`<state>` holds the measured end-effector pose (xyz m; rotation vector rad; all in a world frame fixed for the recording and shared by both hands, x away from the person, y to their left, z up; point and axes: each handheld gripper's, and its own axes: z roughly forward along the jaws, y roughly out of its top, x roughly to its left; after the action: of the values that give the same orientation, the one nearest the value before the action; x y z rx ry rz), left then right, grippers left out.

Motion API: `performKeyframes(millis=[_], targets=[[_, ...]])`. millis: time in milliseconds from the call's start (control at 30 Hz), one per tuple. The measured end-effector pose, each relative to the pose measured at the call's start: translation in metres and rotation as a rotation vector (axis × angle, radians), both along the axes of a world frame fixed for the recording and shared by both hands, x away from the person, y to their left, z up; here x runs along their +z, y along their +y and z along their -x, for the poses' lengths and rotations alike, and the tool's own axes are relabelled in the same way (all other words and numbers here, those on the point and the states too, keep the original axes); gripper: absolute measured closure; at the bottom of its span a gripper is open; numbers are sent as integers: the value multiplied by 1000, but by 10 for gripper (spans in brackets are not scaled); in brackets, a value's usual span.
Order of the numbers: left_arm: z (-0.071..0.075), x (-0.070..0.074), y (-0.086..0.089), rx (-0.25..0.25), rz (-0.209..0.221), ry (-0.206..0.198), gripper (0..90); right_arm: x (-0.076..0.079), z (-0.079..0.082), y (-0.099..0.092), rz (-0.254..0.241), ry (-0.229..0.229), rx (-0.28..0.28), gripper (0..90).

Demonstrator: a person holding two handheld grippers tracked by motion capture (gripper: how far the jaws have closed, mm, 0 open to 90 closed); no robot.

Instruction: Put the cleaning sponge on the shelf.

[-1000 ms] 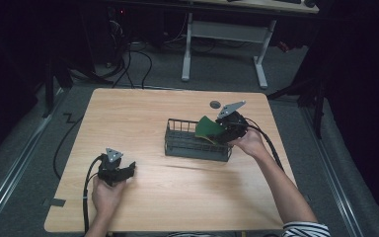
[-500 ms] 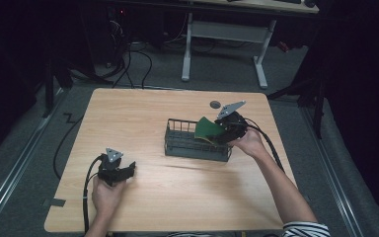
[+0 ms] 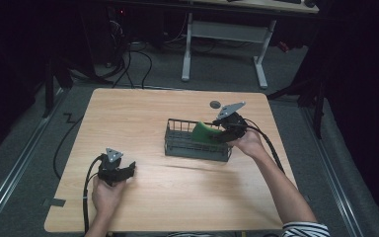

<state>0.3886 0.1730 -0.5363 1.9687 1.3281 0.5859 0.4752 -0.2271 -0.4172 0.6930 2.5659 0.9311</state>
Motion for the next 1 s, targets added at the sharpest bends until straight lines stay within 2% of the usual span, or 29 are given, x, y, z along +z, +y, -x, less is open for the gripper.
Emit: performKeyframes(millis=[167,300,467,533,633,767,1000], targets=[[0,0,0,0,0,0,331,-2,-1,-1,-10,17,-7,394],[0,0,0,0,0,0,331,-1,0,-7,-69,33,-37,405],[0,0,0,0,0,0,331,5,9,-25,-128,25,-124,423],[0,0,0,0,0,0,331,6,11,-29,-139,19,-131,423],[0,0,0,0,0,0,331,11,17,-39,-162,11,-177,424],[0,0,0,0,0,0,331,17,25,-52,-221,0,-226,430],[0,0,0,-1,1,0,331,28,38,-70,-254,-21,-307,430]])
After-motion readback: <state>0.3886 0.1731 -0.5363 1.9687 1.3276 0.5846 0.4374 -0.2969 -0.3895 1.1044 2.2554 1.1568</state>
